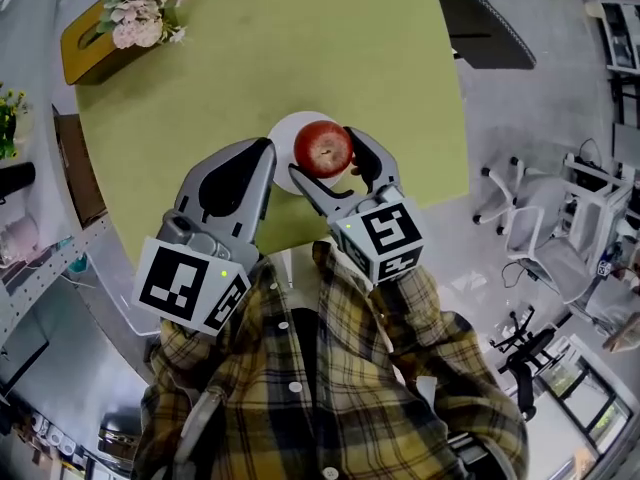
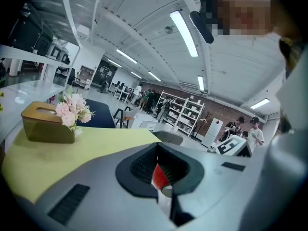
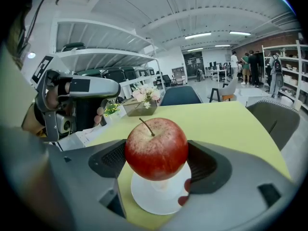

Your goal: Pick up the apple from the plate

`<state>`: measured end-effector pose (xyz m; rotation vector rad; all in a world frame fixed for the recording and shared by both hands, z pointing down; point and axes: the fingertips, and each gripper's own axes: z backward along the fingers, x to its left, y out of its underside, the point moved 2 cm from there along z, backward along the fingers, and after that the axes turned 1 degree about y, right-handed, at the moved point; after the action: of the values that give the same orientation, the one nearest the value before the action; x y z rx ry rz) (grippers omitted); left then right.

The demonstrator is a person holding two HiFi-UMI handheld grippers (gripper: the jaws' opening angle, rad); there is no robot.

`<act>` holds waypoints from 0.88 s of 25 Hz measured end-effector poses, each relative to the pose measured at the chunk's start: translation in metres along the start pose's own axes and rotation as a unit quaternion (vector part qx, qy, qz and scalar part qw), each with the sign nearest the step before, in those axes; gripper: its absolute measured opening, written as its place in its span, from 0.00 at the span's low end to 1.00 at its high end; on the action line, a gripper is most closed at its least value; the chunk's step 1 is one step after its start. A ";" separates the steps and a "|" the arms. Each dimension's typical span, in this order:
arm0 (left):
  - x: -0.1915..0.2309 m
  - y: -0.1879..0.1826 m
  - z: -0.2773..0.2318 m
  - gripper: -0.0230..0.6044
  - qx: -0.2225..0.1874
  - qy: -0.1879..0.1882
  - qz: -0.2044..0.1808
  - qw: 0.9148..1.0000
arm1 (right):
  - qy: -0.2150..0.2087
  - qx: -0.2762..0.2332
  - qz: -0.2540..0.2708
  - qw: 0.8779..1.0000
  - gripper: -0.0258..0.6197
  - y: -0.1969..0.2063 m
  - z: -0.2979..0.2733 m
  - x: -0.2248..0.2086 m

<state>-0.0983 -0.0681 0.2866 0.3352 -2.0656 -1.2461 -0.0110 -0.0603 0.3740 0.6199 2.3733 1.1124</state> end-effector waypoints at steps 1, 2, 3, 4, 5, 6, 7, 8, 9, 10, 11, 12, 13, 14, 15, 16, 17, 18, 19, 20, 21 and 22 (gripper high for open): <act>-0.002 -0.005 0.000 0.05 -0.005 0.001 -0.003 1.000 | -0.001 -0.004 0.003 1.000 0.63 -0.005 0.002 0.001; -0.004 -0.008 0.000 0.05 -0.009 0.003 -0.006 1.000 | -0.004 -0.008 0.007 1.000 0.63 -0.009 0.004 0.002; -0.005 -0.011 -0.001 0.05 -0.012 0.004 -0.008 1.000 | -0.006 -0.010 0.010 1.000 0.63 -0.012 0.004 0.003; -0.007 -0.013 -0.001 0.05 -0.014 0.006 -0.009 1.000 | -0.007 -0.012 0.013 1.000 0.63 -0.014 0.006 0.004; -0.011 -0.015 0.000 0.05 -0.016 0.009 -0.010 1.000 | -0.008 -0.014 0.014 1.000 0.63 -0.016 0.010 0.005; -0.017 -0.019 0.001 0.05 -0.017 0.011 -0.012 1.000 | -0.009 -0.017 0.013 1.000 0.63 -0.020 0.017 0.006; -0.025 -0.024 0.002 0.05 -0.019 0.012 -0.015 1.000 | -0.010 -0.021 0.011 1.000 0.63 -0.025 0.026 0.006; -0.032 -0.031 0.004 0.05 -0.022 0.013 -0.020 0.999 | -0.011 -0.026 0.009 1.000 0.63 -0.032 0.035 0.007; -0.038 -0.038 0.007 0.05 -0.026 0.013 -0.023 0.999 | -0.011 -0.031 0.009 0.999 0.63 -0.039 0.042 0.008; -0.042 -0.044 0.010 0.05 -0.029 0.014 -0.026 0.999 | -0.011 -0.035 0.011 0.999 0.63 -0.045 0.048 0.010; -0.045 -0.049 0.012 0.05 -0.032 0.014 -0.028 0.999 | -0.012 -0.038 0.013 0.999 0.63 -0.050 0.052 0.011; -0.046 -0.053 0.015 0.05 -0.035 0.013 -0.029 0.999 | -0.013 -0.041 0.015 0.999 0.63 -0.055 0.056 0.013; -0.048 -0.057 0.017 0.05 -0.037 0.012 -0.030 0.999 | -0.015 -0.044 0.017 0.999 0.63 -0.059 0.059 0.014; -0.050 -0.059 0.019 0.05 -0.040 0.012 -0.032 0.999 | -0.017 -0.047 0.018 0.999 0.63 -0.063 0.062 0.016; -0.052 -0.062 0.021 0.05 -0.043 0.012 -0.035 0.998 | -0.018 -0.049 0.020 0.998 0.63 -0.067 0.066 0.018; -0.055 -0.065 0.024 0.05 -0.046 0.013 -0.038 0.998 | -0.019 -0.050 0.021 0.998 0.63 -0.070 0.071 0.020; -0.059 -0.068 0.026 0.05 -0.048 0.013 -0.042 0.998 | -0.020 -0.051 0.024 0.998 0.63 -0.073 0.076 0.022; -0.063 -0.071 0.028 0.05 -0.050 0.014 -0.044 0.998 | -0.021 -0.052 0.028 0.998 0.63 -0.075 0.081 0.024; -0.066 -0.073 0.029 0.05 -0.052 0.013 -0.046 0.997 | -0.024 -0.055 0.033 0.998 0.63 -0.078 0.086 0.025; -0.068 -0.075 0.030 0.05 -0.054 0.013 -0.047 0.997 | -0.027 -0.058 0.037 0.997 0.63 -0.081 0.089 0.028; -0.069 -0.076 0.033 0.05 -0.056 0.013 -0.046 0.997 | -0.030 -0.061 0.041 0.997 0.63 -0.084 0.092 0.031; -0.068 -0.078 0.035 0.05 -0.057 0.013 -0.045 0.997 | -0.032 -0.064 0.044 0.996 0.63 -0.087 0.093 0.035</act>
<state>-0.0822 -0.0466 0.1806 0.3919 -1.9668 -1.4004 -0.0043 -0.0357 0.2448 0.7093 2.2194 1.2515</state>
